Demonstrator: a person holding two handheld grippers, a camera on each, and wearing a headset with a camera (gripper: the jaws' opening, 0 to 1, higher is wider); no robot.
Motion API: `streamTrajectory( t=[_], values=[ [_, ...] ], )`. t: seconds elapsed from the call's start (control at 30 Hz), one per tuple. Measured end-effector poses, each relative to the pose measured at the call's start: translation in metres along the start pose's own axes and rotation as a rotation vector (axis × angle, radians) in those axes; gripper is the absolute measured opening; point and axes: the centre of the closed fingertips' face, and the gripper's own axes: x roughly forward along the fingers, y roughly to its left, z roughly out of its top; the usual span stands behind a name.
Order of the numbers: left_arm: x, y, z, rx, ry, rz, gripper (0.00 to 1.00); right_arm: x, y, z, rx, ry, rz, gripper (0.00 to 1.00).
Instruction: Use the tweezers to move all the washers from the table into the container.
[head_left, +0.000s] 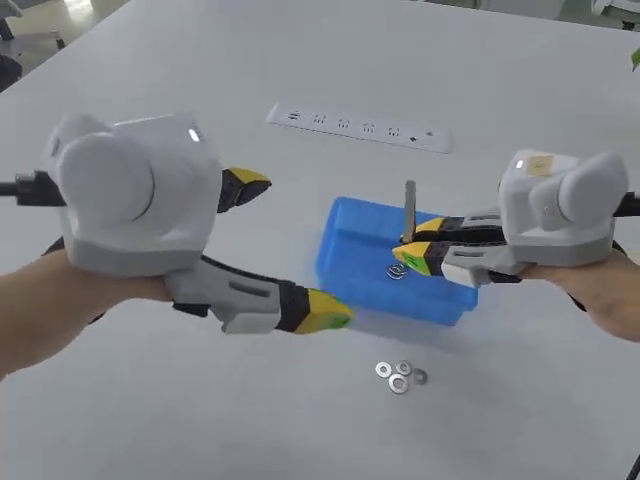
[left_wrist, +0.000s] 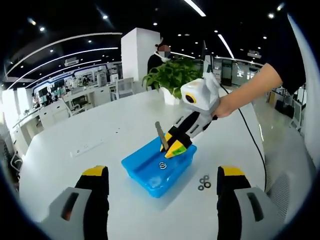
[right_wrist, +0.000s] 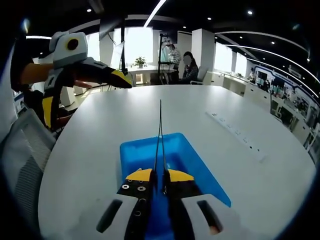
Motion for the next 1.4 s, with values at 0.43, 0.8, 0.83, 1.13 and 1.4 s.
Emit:
streamTrajectory(
  t=[0.43, 0.8, 0.83, 1.13, 1.4],
  values=[
    [0.068, 0.003, 0.033, -0.021, -0.076, -0.153, 0.58, 0.001, 0.005, 0.012, -0.019, -0.068, 0.036, 0.08],
    [0.071, -0.001, 0.036, -0.004, -0.072, -0.230, 0.27, 0.000, 0.008, 0.013, -0.011, -0.090, 0.059, 0.08],
    [0.071, -0.001, 0.036, 0.004, -0.070, -0.233, 0.26, 0.000, 0.010, 0.013, -0.013, -0.089, 0.063, 0.08],
    [0.069, -0.013, 0.036, 0.024, -0.049, -0.316, 0.09, 0.000, 0.018, 0.011, -0.009, -0.088, 0.097, 0.08],
    [0.070, -0.020, 0.037, 0.105, -0.044, -0.343, 0.07, -0.001, 0.019, 0.009, -0.018, -0.077, 0.117, 0.08]
  ],
)
